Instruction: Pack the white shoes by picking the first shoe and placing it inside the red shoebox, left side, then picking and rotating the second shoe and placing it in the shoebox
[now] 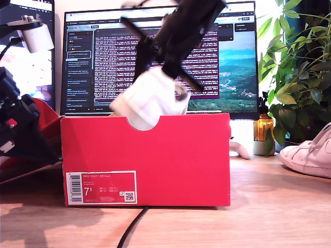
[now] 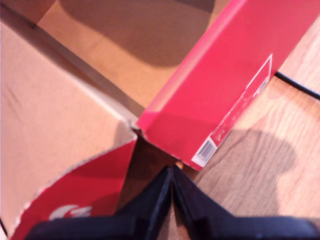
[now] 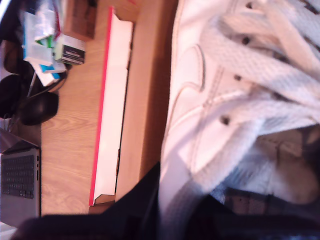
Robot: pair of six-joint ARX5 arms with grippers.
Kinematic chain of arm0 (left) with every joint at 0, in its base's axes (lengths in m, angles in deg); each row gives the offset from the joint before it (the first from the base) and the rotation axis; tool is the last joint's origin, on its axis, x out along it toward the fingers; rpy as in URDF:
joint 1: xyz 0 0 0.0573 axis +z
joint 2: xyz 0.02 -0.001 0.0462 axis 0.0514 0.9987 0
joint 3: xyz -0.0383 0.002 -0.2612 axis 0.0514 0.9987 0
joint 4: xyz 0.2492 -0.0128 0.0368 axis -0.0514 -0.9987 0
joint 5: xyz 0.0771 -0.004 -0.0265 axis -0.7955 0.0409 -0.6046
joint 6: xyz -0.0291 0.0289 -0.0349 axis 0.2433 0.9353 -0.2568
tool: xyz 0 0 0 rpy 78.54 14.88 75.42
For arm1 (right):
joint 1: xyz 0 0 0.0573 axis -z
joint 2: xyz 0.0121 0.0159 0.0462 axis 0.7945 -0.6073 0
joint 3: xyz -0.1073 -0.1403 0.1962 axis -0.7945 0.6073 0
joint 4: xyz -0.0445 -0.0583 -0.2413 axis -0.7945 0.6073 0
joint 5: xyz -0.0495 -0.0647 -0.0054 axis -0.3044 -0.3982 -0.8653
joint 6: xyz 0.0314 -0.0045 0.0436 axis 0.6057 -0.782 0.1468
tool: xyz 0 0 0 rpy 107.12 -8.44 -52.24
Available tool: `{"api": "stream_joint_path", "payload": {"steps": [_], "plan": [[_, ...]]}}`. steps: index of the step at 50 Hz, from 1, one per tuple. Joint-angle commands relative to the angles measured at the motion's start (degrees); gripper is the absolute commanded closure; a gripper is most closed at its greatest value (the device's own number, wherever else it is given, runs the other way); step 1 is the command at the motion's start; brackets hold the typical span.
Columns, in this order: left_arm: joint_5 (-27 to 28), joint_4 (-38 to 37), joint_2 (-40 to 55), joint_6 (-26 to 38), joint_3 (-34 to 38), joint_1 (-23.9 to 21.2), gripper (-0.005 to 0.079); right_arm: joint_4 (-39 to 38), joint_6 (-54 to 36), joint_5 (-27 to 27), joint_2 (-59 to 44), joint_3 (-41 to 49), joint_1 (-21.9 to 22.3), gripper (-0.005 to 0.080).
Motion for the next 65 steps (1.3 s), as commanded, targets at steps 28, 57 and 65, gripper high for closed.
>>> {"api": "stream_joint_path", "payload": {"steps": [28, 57, 65], "plan": [[0.02, 0.52, 0.24, -0.33, 0.22, -0.11, 0.0761, -4.31, -0.11, -3.54, -6.27, -1.57, -1.64, 0.0765], [0.02, 0.46, 0.24, -0.35, 0.22, -0.11, 0.0761, -4.35, -0.02, -3.26, -8.31, -1.75, -2.4, 0.0441], [0.07, 0.44, 0.24, -0.37, 0.22, -0.11, 0.0761, -2.49, -0.28, -2.91, -8.07, -4.5, -2.36, 0.0441]]}}
